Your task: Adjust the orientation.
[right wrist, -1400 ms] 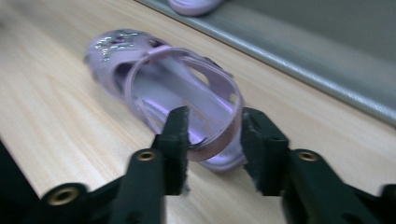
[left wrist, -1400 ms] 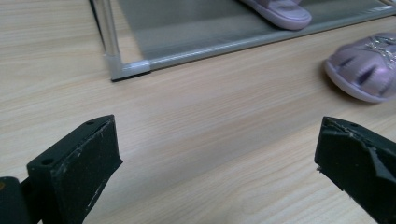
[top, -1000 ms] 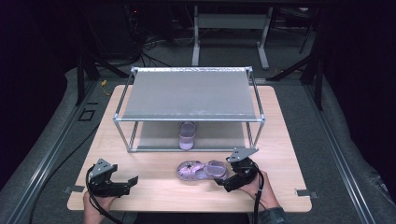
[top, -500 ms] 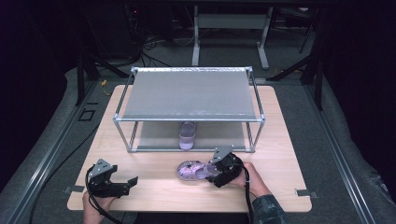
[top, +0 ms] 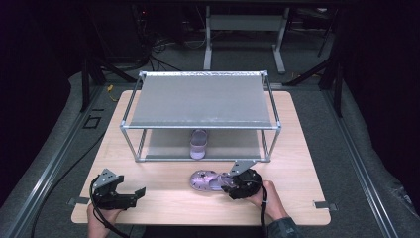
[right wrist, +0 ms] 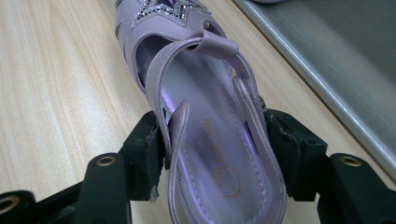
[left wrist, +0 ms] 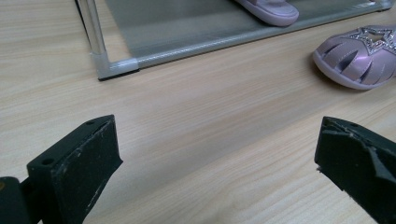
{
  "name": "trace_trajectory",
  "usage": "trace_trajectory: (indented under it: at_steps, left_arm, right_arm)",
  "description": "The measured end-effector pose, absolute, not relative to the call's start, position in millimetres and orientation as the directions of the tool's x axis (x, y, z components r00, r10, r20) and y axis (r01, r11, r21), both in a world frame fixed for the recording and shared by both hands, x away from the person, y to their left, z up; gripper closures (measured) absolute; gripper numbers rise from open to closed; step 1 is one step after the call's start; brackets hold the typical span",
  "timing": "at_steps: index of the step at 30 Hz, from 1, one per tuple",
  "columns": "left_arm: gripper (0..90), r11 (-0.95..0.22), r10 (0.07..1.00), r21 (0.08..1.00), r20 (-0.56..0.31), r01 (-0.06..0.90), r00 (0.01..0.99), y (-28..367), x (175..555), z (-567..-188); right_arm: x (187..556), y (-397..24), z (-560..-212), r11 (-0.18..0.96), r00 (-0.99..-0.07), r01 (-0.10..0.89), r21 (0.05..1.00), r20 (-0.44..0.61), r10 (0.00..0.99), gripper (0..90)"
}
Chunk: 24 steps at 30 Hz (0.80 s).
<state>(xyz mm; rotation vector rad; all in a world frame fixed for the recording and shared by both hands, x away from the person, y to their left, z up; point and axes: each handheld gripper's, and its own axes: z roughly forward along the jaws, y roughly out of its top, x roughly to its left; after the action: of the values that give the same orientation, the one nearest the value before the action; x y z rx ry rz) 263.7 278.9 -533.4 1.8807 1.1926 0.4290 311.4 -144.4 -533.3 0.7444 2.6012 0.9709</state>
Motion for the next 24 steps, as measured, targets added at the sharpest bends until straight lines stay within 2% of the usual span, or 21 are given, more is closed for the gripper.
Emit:
trace_trajectory:
  at_steps: [3, 4, 7, 8, 12, 18, 24]
  left_arm:
    - [0.0, -0.188, 0.862, 0.798, -0.147, 0.573, 0.486, 279.5, 264.1, -533.5]
    - [0.0, -0.188, 0.862, 0.798, -0.146, 0.573, 0.485, 279.4, 264.1, -533.5]
    - [0.0, -0.187, 0.861, 0.798, -0.147, 0.572, 0.487, 278.6, 265.1, -534.2]
    - [0.0, -0.187, 0.860, 0.798, -0.149, 0.573, 0.488, 278.1, 265.3, -534.3]
    - [0.0, -0.193, 0.857, 0.797, -0.148, 0.573, 0.494, 275.5, 265.5, -533.8]
    - [0.0, -0.199, 0.857, 0.793, -0.144, 0.576, 0.494, 275.8, 265.9, -533.3]
    - [0.0, -0.202, 0.857, 0.795, -0.140, 0.573, 0.496, 275.0, 266.2, -532.1]
  right_arm:
    - [303.5, -146.8, -532.7, 0.608, -0.789, 0.433, 0.665, -0.047, 0.613, 39.1]
    - [300.8, -147.8, -532.3, 0.599, -0.776, 0.454, 0.660, -0.038, 0.630, 35.4]
    - [297.3, -150.1, -532.4, 0.625, -0.802, 0.435, 0.648, -0.036, 0.596, 24.3]
    - [298.0, -152.1, -533.0, 0.643, -0.829, 0.401, 0.653, -0.040, 0.558, 22.9]
    - [307.8, -155.8, -537.5, 0.687, -0.858, 0.379, 0.620, -0.042, 0.512, 19.8]
    - [311.2, -153.7, -544.0, 0.712, -0.874, 0.367, 0.599, -0.040, 0.484, 22.1]
    - [308.0, -153.1, -547.4, 0.717, -0.874, 0.346, 0.605, -0.070, 0.481, 34.6]
